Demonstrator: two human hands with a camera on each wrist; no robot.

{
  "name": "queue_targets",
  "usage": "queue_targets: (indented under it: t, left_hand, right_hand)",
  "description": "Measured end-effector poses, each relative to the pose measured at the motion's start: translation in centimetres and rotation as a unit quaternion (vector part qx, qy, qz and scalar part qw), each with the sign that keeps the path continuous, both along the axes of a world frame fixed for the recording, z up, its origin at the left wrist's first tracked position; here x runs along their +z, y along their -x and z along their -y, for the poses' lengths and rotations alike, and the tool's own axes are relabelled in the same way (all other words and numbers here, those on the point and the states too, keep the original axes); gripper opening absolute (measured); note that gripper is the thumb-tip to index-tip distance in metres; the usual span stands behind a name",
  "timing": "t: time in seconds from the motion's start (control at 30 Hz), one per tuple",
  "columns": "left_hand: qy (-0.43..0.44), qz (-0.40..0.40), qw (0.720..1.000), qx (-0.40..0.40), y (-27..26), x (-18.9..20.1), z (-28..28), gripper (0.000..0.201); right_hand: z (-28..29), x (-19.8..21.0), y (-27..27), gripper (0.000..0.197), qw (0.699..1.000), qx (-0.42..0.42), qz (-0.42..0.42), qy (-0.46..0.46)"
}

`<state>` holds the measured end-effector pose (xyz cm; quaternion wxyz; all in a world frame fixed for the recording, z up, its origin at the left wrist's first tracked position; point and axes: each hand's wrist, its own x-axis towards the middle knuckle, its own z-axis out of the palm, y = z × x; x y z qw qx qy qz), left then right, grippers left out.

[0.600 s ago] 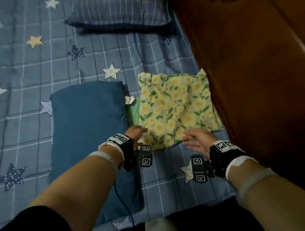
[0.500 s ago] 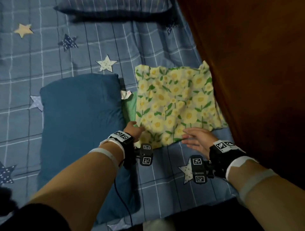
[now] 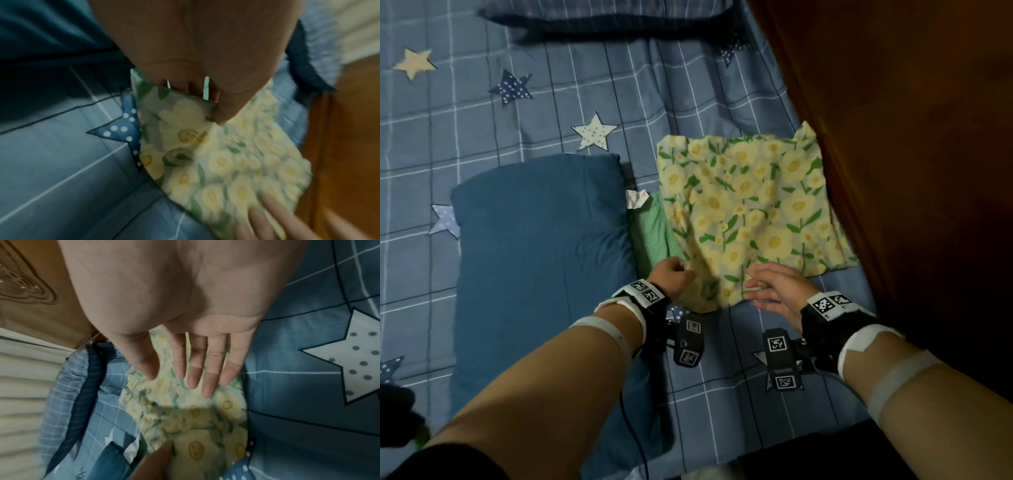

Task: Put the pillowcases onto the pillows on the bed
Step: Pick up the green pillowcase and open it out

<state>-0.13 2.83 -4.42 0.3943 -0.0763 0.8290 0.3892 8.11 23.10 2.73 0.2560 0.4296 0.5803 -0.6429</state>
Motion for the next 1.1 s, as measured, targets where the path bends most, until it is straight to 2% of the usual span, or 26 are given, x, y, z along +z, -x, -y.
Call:
queue_targets:
  t: [0.07,0.13,0.2,0.27,0.33,0.4,0.47,0.5,0.57,0.6,0.63,0.7,0.77,0.83,0.87,0.97,1.0,1.1]
  left_hand:
    - [-0.062,-0.061,0.995,-0.043,-0.7,3.1,-0.8,0.017]
    - [-0.096,-0.13,0.977,-0.139,-1.6,6.7,-1.8,0.012]
    - [-0.103,-0.179,0.949,-0.239,-2.7,10.2,-2.7,0.031]
    - [-0.11,-0.209,0.923,-0.305,-3.9,13.6,-3.0,0.038]
    - [-0.153,-0.224,0.902,-0.336,-5.0,16.6,-2.3,0.031]
    - [-0.209,-0.212,0.89,-0.345,-6.1,18.9,-0.8,0.025]
    - [-0.228,-0.189,0.892,-0.343,-6.7,21.2,0.9,0.039]
    - [-0.218,-0.172,0.902,-0.33,-6.9,22.5,1.9,0.045]
    - [-0.213,-0.16,0.924,-0.275,-6.8,25.0,3.8,0.029]
    - [-0.207,-0.18,0.93,-0.246,-6.5,26.1,4.8,0.02]
    - [-0.197,-0.209,0.931,-0.225,-6.0,27.4,5.7,0.02]
    - [-0.178,-0.255,0.928,-0.203,-4.9,29.6,7.2,0.041]
    - [-0.158,-0.282,0.925,-0.201,-4.1,32.0,8.1,0.073]
    - [-0.14,-0.294,0.924,-0.2,-3.6,34.3,8.6,0.086]
    - [-0.133,-0.297,0.923,-0.207,-3.5,35.4,8.8,0.081]
    - [-0.116,-0.32,0.904,-0.26,-3.7,38.1,9.5,0.028]
    - [-0.117,-0.325,0.899,-0.27,-3.7,38.8,9.9,0.019]
    - [-0.131,-0.309,0.905,-0.261,-3.4,40.7,11.4,0.022]
  right_hand:
    - [0.9,1.9,0.5,0.034,1.0,0.002,-0.007,0.01]
    - [2.2,4.3,1.2,0.049,1.0,0.009,-0.013,0.02]
    - [3.6,7.1,2.1,0.059,1.0,0.008,-0.017,0.017]
    - [4.6,9.6,2.8,0.053,0.999,-0.004,-0.031,-0.037]
    - [4.7,12.1,2.9,0.048,0.986,0.02,-0.041,-0.159]
    - [4.4,14.3,2.5,0.043,0.967,0.055,-0.044,-0.245]
    - [4.1,16.0,2.0,0.032,0.955,0.087,-0.071,-0.274]
    - [4.6,17.8,1.7,0.034,0.952,0.091,-0.089,-0.28]
    - [5.9,21.1,1.0,0.035,0.953,0.061,-0.133,-0.267]
    - [6.7,23.0,0.6,0.031,0.952,0.047,-0.156,-0.259]
    - [7.4,24.7,0.2,0.029,0.95,0.038,-0.173,-0.258]
    - [8.5,27.9,-0.5,0.028,0.938,0.036,-0.211,-0.273]
    - [8.5,29.6,-1.1,0.04,0.925,0.068,-0.245,-0.284]
    - [9.4,32.1,-2.1,0.049,0.917,0.098,-0.256,-0.291]
    - [9.7,33.1,-2.7,0.051,0.911,0.111,-0.261,-0.301]
    - [12.2,37.5,-5.0,0.048,0.892,0.126,-0.269,-0.341]
    - [12.5,38.5,-5.5,0.042,0.886,0.131,-0.27,-0.354]
    - [12.4,40.1,-7.1,0.036,0.874,0.15,-0.264,-0.378]
